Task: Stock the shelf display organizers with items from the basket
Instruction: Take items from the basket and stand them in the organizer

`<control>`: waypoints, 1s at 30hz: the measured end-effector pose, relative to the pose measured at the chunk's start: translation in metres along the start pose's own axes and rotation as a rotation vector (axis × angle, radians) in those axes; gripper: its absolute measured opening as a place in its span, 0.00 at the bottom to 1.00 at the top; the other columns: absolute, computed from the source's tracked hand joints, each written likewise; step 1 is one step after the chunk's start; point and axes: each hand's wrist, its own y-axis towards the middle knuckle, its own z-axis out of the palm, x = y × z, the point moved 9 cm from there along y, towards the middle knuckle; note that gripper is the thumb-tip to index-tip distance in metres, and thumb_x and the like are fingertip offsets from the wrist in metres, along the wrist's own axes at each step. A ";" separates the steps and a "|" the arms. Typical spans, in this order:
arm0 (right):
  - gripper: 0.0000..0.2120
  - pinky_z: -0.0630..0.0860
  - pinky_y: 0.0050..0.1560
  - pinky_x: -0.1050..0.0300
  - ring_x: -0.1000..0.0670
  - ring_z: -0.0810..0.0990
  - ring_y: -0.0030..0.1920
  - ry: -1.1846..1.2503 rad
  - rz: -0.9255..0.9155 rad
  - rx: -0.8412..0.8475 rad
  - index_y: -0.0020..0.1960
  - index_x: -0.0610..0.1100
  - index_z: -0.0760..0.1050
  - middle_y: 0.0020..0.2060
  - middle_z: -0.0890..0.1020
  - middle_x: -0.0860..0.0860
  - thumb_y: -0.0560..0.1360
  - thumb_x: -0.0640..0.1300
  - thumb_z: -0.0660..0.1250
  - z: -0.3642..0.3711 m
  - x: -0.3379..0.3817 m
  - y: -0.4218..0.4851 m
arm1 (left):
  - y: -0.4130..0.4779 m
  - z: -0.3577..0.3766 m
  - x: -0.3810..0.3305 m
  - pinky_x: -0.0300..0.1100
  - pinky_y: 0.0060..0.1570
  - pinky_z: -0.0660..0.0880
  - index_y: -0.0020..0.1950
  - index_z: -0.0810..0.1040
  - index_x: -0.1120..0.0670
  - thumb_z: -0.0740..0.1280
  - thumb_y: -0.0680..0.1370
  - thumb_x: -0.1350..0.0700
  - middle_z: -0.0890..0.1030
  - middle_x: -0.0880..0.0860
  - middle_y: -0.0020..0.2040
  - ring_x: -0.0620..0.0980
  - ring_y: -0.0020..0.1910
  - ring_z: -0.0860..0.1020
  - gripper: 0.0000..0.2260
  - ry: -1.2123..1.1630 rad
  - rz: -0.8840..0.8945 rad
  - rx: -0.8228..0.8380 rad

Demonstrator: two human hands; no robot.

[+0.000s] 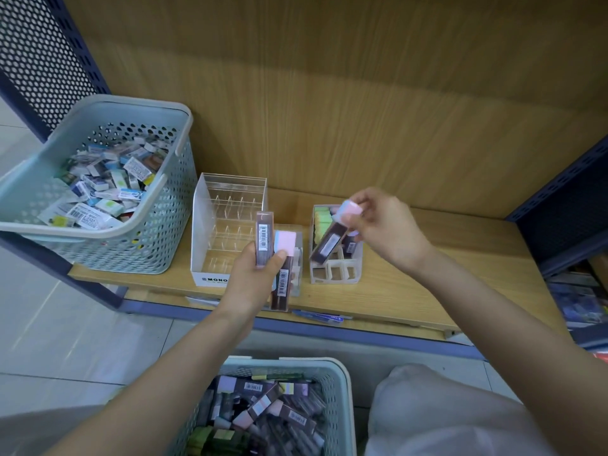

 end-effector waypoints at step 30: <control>0.11 0.73 0.50 0.53 0.48 0.74 0.58 -0.708 -0.293 0.042 0.58 0.45 0.75 0.54 0.80 0.48 0.76 0.41 0.64 0.043 -0.052 0.062 | 0.030 0.010 0.011 0.56 0.51 0.79 0.52 0.74 0.53 0.62 0.80 0.55 0.81 0.53 0.44 0.52 0.42 0.81 0.03 0.043 -0.046 0.007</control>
